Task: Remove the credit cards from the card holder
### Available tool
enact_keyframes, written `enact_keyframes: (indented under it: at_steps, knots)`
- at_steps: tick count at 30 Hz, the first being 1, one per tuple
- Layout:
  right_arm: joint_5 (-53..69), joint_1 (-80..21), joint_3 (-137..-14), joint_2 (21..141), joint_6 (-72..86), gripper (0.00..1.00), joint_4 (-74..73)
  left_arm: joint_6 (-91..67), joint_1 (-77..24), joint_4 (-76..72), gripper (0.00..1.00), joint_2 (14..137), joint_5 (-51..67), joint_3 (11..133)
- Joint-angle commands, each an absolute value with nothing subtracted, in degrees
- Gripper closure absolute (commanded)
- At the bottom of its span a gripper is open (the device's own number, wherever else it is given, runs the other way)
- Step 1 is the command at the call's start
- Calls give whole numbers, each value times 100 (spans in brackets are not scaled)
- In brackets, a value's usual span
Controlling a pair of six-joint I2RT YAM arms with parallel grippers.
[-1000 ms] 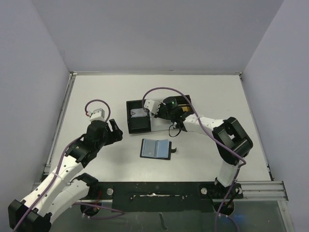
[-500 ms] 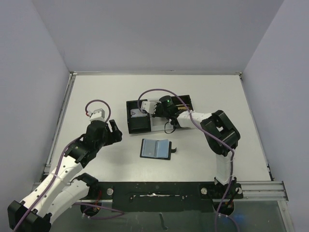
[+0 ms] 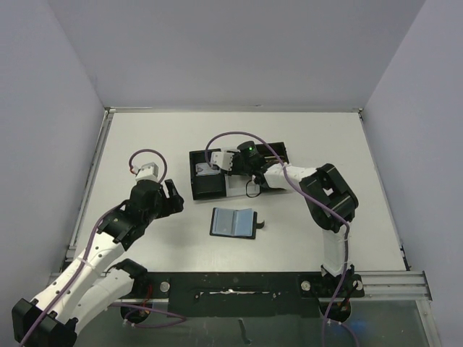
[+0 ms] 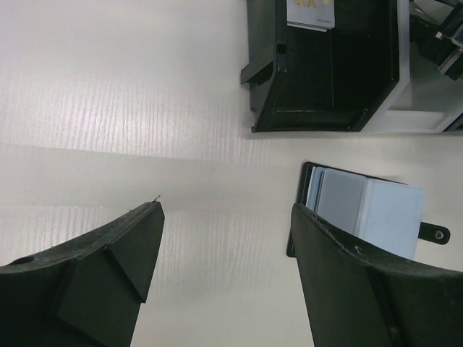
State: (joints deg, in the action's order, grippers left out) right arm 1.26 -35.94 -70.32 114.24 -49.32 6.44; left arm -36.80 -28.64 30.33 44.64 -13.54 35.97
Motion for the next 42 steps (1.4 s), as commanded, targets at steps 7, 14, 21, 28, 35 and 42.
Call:
enact_keyframes:
  at_steps: [7, 14, 21, 28, 35, 42]
  knots:
    - [395, -3467, -7441, 11408, -4922, 60, 429, -3585, -2821, 2824, 29, 4481, -1280, 3788]
    - [481, -3450, -7536, 11464, -4879, 56, 257, -3568, -2821, 2813, 29, 4555, -1231, 3788]
    - [513, -3445, -7630, 11515, -4816, 52, 105, -3564, -2821, 2804, 29, 4592, -1206, 3788]
    - [536, -3439, -7651, 11544, -4816, 48, 1, -3568, -2821, 2786, 29, 4600, -1196, 3788]
    - [532, -3430, -7712, 11567, -4721, 47, -22, -3555, -2821, 2770, 29, 4677, -1145, 3788]
    - [589, -3403, -7714, 11468, -4537, 46, 40, -3526, -2821, 2742, 29, 4750, -1074, 3788]
